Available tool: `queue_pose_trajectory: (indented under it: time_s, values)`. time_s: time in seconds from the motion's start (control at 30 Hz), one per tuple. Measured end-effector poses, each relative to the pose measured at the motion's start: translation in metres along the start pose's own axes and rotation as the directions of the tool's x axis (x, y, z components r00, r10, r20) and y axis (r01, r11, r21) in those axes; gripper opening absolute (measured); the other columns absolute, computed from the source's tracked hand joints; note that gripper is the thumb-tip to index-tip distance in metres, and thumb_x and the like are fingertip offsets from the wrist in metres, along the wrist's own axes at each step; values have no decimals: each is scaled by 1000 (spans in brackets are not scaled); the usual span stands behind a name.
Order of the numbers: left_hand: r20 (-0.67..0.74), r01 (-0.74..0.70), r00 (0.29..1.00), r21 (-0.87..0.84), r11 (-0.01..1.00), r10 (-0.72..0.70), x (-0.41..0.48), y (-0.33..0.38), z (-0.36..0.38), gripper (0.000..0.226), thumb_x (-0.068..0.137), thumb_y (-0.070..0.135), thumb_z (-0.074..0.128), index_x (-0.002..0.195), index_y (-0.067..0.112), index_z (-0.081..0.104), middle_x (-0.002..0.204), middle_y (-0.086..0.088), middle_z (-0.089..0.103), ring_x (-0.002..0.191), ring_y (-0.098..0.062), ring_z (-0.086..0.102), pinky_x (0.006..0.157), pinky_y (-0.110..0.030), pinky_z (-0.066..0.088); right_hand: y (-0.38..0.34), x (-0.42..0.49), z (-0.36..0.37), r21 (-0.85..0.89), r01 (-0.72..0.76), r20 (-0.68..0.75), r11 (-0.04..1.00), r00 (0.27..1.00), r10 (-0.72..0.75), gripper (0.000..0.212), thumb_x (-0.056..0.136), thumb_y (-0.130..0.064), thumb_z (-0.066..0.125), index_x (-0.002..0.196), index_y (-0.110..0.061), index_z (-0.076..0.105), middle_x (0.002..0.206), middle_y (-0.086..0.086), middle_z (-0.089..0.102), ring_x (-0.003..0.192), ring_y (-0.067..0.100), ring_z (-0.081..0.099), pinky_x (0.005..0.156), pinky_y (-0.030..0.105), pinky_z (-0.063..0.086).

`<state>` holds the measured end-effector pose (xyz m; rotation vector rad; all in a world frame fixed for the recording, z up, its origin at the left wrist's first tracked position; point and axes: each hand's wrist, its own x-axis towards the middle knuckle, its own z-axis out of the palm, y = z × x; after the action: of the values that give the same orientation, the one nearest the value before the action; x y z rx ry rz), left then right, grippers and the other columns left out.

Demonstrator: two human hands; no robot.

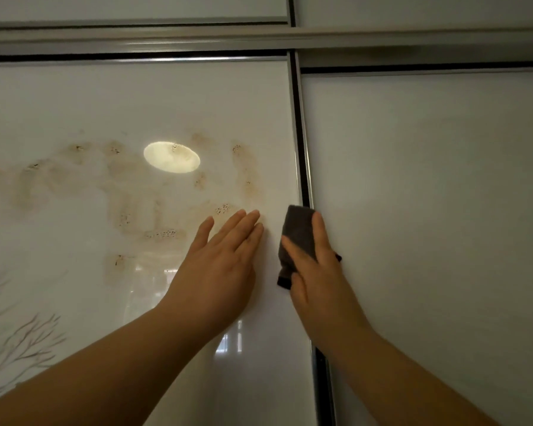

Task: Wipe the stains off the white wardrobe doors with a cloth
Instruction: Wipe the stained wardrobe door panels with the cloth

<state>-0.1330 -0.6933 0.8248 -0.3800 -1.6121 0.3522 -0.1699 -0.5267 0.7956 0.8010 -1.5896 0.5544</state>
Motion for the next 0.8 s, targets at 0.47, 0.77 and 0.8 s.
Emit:
queue_pose_trajectory:
  time_s: [0.47, 0.77, 0.8]
  values:
    - [-36, -34, 999, -152, 988, 29, -28, -68, -8, 52, 89, 26, 25, 134, 10, 46, 141, -7, 44, 131, -24, 39, 103, -54, 31, -12, 85, 1, -609, -114, -13, 785, 991, 134, 63, 93, -17, 42, 148, -20, 13, 156, 13, -11, 141, 36, -12, 115, 51, 1]
    - [-71, -29, 997, -145, 989, 19, -50, -100, -15, 50, 88, 25, 30, 133, 12, 48, 139, -7, 47, 128, -24, 42, 102, -55, 27, -57, 90, 36, -457, -48, 71, 888, 993, 90, 67, 86, -13, 41, 147, -23, 14, 158, 3, -3, 143, 20, -11, 115, 43, -5]
    - [-65, -31, 998, -131, 991, 22, -53, -103, -15, 49, 88, 26, 30, 132, 12, 48, 139, -6, 48, 128, -24, 43, 101, -56, 26, -63, 76, 40, -392, -32, 108, 920, 991, 81, 66, 86, -13, 43, 146, -25, 17, 158, 0, -2, 143, 17, -9, 116, 41, -4]
